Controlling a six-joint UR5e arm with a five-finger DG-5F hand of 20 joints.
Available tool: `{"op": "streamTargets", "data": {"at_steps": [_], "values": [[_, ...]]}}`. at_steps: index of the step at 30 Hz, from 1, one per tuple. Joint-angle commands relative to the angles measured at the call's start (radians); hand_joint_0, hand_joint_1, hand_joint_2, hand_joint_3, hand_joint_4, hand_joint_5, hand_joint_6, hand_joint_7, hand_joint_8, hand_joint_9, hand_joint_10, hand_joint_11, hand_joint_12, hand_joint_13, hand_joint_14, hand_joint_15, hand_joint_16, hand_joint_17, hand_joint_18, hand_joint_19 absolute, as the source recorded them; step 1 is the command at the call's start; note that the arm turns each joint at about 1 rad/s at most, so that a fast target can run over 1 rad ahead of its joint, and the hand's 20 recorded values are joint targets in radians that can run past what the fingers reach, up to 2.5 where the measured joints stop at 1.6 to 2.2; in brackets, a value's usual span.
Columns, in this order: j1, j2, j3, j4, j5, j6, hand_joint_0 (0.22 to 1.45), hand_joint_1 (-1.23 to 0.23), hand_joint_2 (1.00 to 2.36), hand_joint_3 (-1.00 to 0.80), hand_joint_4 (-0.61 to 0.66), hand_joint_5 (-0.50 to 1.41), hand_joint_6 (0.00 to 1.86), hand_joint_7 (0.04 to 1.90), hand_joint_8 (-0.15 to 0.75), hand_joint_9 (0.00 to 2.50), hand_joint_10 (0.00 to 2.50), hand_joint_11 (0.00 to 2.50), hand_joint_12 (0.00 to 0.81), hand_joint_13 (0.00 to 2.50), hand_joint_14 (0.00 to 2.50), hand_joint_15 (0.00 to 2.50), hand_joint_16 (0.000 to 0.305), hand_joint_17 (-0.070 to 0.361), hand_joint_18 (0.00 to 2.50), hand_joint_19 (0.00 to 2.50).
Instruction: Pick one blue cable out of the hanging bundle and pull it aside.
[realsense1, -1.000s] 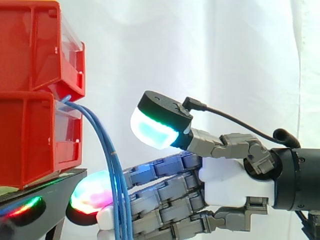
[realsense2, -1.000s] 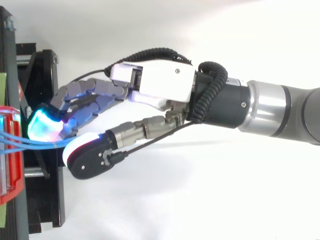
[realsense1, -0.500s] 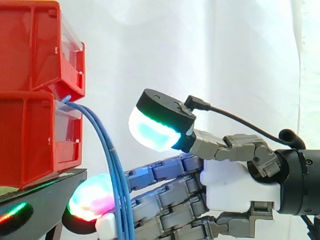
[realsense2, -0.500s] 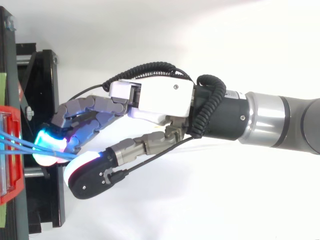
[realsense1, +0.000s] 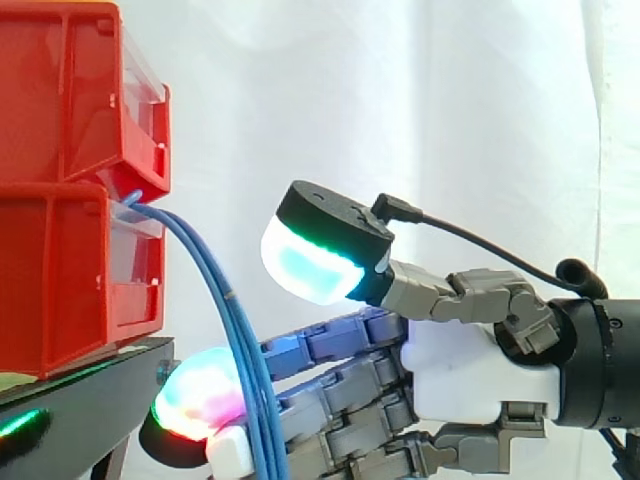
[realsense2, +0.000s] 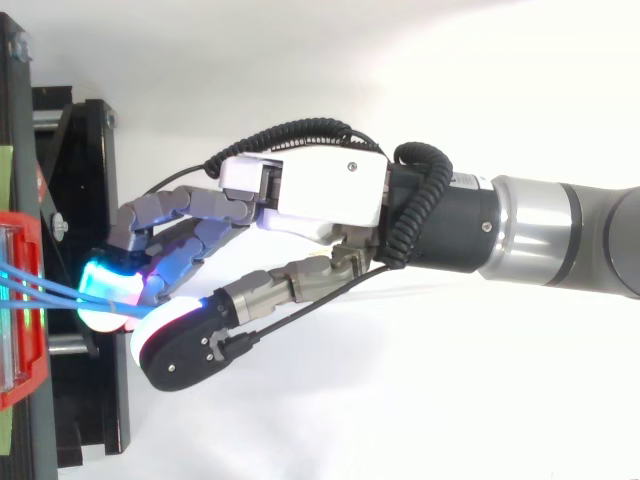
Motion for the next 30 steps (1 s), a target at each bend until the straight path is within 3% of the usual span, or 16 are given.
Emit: {"op": "streamTargets", "data": {"at_steps": [1,21,30], "values": [[-0.006,0.0,0.002,-0.004,-0.018,0.005,0.59,-0.58,1.01,-0.45,0.29,-0.09,0.5,1.08,0.292,0.83,0.01,0.26,0.298,0.71,0.01,0.29,0.036,0.08,0.47,0.19],[-0.007,0.011,0.011,-0.014,-0.047,0.0,0.6,-0.61,1.01,-0.43,0.24,-0.06,0.5,1.28,0.292,0.87,0.01,0.29,0.293,0.76,0.01,0.32,0.035,0.079,0.5,0.21],[-0.017,0.017,0.02,-0.034,-0.061,-0.005,0.61,-0.63,1.01,-0.4,0.21,-0.06,0.54,1.23,0.294,0.87,0.01,0.3,0.295,0.77,0.01,0.32,0.035,0.079,0.51,0.21]]}}
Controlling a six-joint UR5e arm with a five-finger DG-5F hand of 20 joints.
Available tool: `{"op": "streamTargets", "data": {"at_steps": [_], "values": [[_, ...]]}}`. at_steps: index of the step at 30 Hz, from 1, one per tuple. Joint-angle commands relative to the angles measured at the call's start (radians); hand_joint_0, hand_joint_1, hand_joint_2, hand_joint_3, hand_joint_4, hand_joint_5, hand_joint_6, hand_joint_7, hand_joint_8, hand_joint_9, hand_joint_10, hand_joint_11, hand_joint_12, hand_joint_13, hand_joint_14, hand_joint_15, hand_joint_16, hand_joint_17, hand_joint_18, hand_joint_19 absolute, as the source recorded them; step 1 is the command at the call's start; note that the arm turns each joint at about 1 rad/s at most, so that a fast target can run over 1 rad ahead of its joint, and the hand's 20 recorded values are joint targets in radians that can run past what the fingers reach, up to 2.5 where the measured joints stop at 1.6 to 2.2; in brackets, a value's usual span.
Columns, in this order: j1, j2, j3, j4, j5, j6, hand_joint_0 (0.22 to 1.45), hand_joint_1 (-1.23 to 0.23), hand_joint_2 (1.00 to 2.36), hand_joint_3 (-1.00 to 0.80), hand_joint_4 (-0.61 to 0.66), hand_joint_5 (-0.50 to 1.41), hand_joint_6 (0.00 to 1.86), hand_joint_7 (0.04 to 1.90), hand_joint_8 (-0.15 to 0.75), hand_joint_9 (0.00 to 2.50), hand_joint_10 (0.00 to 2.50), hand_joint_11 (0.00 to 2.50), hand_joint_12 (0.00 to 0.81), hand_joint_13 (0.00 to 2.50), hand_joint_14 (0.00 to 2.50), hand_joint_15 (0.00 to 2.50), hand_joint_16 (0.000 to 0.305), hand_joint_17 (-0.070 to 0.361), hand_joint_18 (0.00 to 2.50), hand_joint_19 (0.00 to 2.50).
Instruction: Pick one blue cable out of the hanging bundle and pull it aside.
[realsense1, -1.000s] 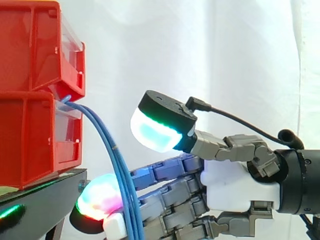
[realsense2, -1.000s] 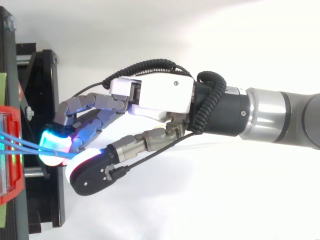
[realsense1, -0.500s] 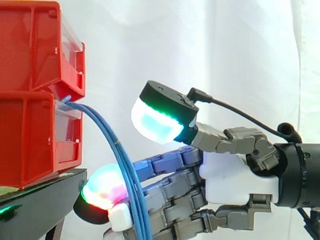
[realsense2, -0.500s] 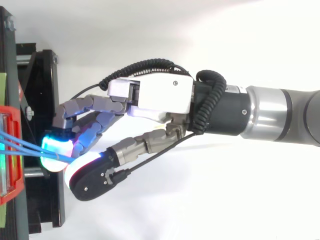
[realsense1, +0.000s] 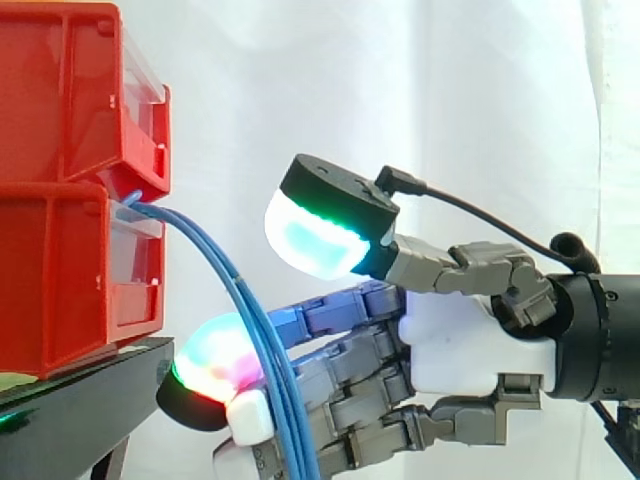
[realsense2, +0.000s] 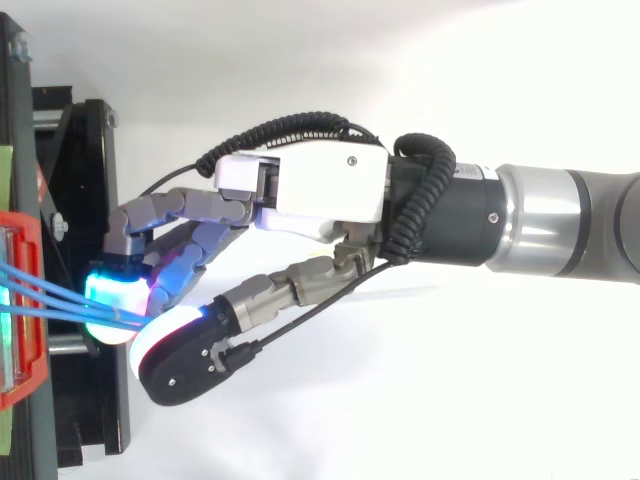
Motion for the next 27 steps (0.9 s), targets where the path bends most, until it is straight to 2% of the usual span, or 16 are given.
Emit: {"op": "streamTargets", "data": {"at_steps": [1,8,11,18,27], "values": [[-0.004,0.006,0.006,-0.017,-0.009,-0.006,0.61,-0.63,1.01,-0.4,0.21,-0.07,0.55,1.21,0.292,0.88,0.01,0.29,0.294,0.77,0.01,0.32,0.035,0.079,0.51,0.21],[-0.009,0.032,0.006,-0.058,-0.008,-0.035,0.61,-0.66,1.01,-0.35,0.17,-0.09,0.66,1.06,0.293,0.87,0.01,0.32,0.295,0.77,0.01,0.34,0.035,0.08,0.51,0.22],[-0.009,0.036,0.006,-0.069,-0.008,-0.035,0.61,-0.67,1.02,-0.32,0.17,-0.11,0.74,0.9,0.288,0.85,0.01,0.33,0.296,0.78,0.02,0.34,0.035,0.08,0.51,0.22],[-0.009,0.039,0.007,-0.075,-0.008,-0.037,0.6,-0.71,1.02,-0.28,0.15,-0.14,0.83,0.82,0.289,0.84,0.01,0.38,0.299,0.78,0.02,0.37,0.036,0.08,0.52,0.24],[-0.008,0.043,0.007,-0.075,-0.008,-0.04,0.59,-0.73,1.01,-0.43,0.16,-0.14,0.87,0.77,0.295,0.87,0.01,0.38,0.299,0.82,0.02,0.38,0.036,0.081,0.53,0.25]]}}
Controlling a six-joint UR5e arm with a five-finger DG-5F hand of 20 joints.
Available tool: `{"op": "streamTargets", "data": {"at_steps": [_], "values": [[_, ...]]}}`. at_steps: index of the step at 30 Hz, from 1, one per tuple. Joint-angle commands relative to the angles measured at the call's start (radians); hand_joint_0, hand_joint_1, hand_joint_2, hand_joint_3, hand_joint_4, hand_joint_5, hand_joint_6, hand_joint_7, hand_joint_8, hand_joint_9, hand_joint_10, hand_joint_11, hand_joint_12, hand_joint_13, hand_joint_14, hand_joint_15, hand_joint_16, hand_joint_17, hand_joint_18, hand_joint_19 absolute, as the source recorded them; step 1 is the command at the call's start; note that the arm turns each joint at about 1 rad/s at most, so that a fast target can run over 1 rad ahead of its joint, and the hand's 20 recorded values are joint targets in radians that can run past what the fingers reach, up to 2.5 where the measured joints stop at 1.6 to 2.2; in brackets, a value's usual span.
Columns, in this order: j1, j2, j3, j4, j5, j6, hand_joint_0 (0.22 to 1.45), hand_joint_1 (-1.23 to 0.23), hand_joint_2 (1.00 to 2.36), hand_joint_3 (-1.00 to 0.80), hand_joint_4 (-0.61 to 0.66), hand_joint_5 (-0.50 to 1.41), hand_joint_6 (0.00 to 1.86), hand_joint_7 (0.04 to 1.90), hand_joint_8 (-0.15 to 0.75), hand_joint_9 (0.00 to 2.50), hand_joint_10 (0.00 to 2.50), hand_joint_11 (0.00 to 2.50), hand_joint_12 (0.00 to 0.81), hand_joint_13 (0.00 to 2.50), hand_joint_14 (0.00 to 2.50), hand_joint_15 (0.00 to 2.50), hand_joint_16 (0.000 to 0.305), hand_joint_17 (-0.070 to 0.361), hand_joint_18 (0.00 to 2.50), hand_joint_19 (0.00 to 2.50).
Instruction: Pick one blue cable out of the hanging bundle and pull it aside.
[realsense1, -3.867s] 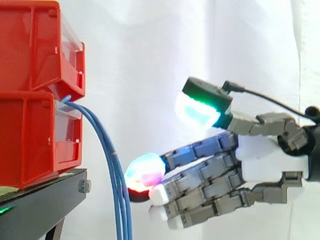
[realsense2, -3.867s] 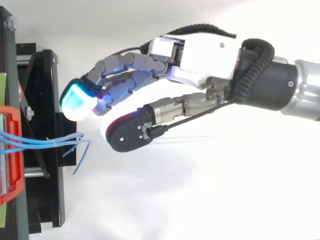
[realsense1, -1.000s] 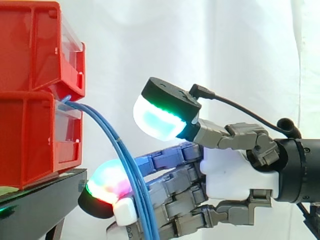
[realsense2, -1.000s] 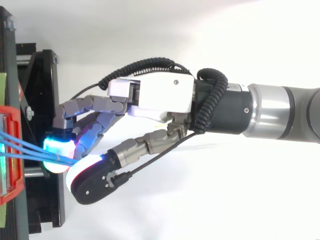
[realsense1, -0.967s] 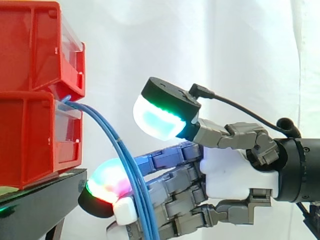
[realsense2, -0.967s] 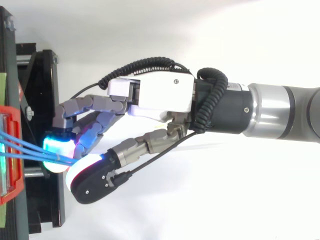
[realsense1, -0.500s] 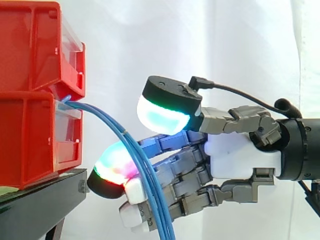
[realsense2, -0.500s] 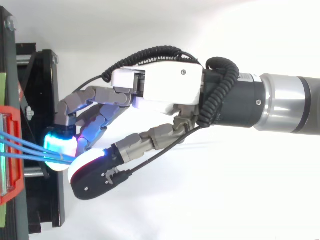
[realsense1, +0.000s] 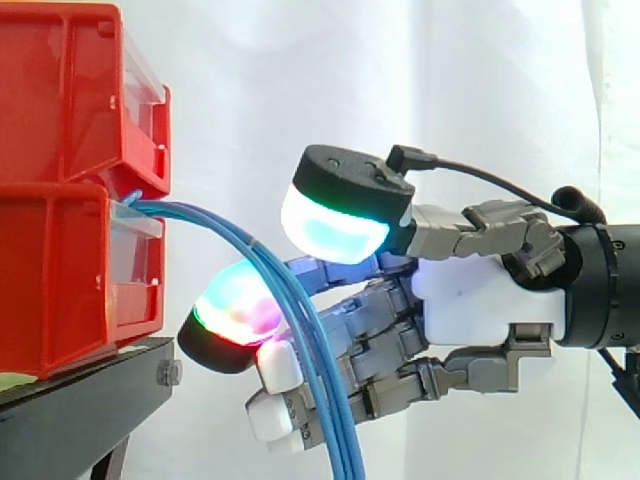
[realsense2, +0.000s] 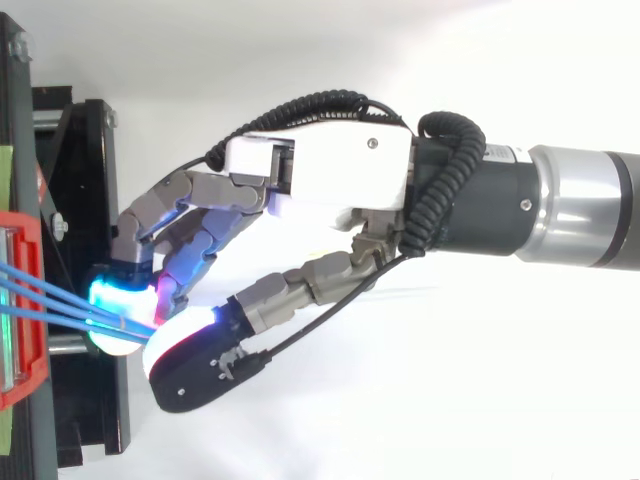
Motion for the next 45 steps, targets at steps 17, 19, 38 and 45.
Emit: {"op": "streamTargets", "data": {"at_steps": [17,19,38,45], "values": [[0.001,0.0,0.005,-0.003,0.0,0.002,0.55,-0.62,1.0,-0.5,0.13,-0.08,0.86,0.91,0.303,1.02,0.02,0.39,0.302,0.88,0.02,0.4,0.036,0.081,0.57,0.27],[-0.001,0.0,0.005,-0.006,0.0,0.002,0.55,-0.61,1.0,-0.5,0.12,-0.07,0.85,0.92,0.3,1.04,0.01,0.39,0.301,0.89,0.02,0.4,0.036,0.081,0.59,0.27],[-0.001,0.0,0.008,-0.011,0.0,0.005,0.61,-0.81,1.02,-0.3,0.02,-0.05,0.85,1.14,0.275,1.17,0.02,0.42,0.263,1.04,0.02,0.5,0.032,0.072,0.68,0.32],[-0.001,0.0,0.008,-0.012,0.0,0.005,0.63,-0.87,1.02,-0.17,0.03,-0.06,0.91,0.98,0.291,1.13,0.02,0.47,0.275,1.05,0.02,0.52,0.032,0.072,0.71,0.32]]}}
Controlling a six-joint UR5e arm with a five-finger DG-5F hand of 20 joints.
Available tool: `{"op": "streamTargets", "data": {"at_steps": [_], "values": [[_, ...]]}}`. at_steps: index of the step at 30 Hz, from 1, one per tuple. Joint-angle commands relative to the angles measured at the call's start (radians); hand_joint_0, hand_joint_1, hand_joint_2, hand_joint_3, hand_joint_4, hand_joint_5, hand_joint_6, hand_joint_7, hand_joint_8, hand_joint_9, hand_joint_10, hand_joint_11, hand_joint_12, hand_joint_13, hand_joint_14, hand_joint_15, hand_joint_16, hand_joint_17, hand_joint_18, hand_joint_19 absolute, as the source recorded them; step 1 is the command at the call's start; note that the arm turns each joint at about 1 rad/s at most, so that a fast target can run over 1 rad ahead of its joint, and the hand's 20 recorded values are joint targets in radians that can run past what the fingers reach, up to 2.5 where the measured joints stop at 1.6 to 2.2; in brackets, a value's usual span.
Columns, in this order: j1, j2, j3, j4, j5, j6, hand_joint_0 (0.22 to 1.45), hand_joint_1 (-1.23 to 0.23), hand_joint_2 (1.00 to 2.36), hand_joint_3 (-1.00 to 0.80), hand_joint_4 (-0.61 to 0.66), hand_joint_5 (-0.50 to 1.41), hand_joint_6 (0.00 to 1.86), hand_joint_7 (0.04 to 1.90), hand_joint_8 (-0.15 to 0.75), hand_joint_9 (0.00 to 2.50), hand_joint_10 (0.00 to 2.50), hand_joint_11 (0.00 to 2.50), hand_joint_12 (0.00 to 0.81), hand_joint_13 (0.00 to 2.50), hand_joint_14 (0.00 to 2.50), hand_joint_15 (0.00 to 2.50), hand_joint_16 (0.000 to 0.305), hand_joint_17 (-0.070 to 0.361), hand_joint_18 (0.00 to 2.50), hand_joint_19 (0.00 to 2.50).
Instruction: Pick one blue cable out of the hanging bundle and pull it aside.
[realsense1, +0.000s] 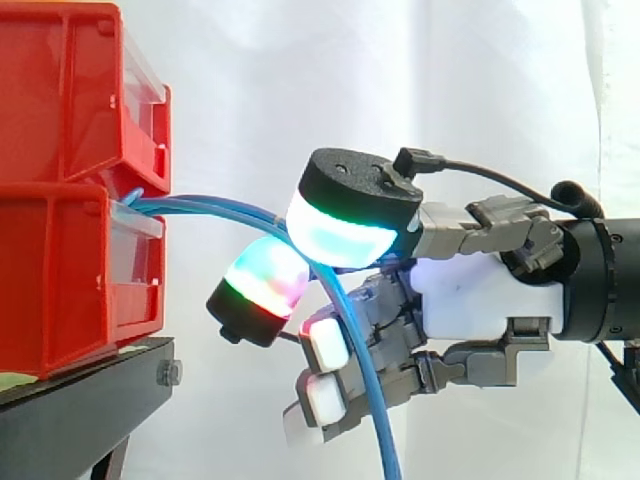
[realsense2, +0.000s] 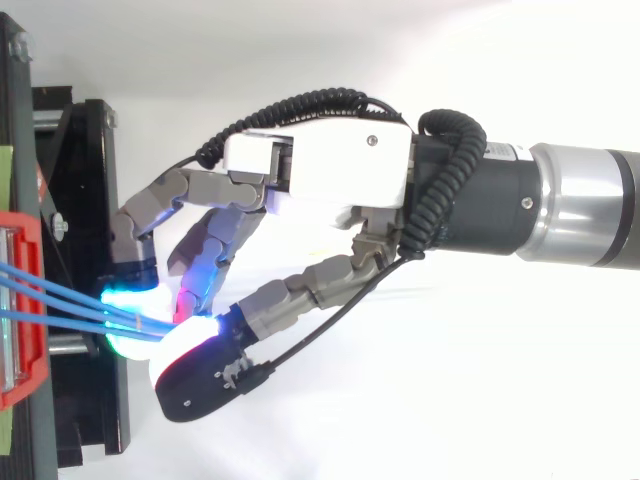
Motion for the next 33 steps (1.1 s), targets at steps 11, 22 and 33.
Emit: {"op": "streamTargets", "data": {"at_steps": [11,22,33], "values": [[0.0,0.009,0.0,-0.024,0.0,-0.001,0.76,-0.88,1.0,-0.47,-0.1,-0.1,0.94,0.92,0.281,1.07,0.02,0.5,0.269,1.02,0.02,0.51,0.031,0.069,0.7,0.3],[-0.009,0.034,0.001,-0.098,-0.001,-0.009,0.57,-0.74,1.0,-0.5,0.05,-0.08,0.9,0.91,0.284,1.11,0.02,0.48,0.28,1.03,0.02,0.51,0.032,0.072,0.7,0.34],[-0.014,0.035,0.001,-0.098,-0.001,-0.009,0.6,-0.69,1.02,-0.31,0.02,-0.08,0.88,1.02,0.284,1.11,0.02,0.48,0.291,1.01,0.02,0.53,0.035,0.079,0.7,0.38]]}}
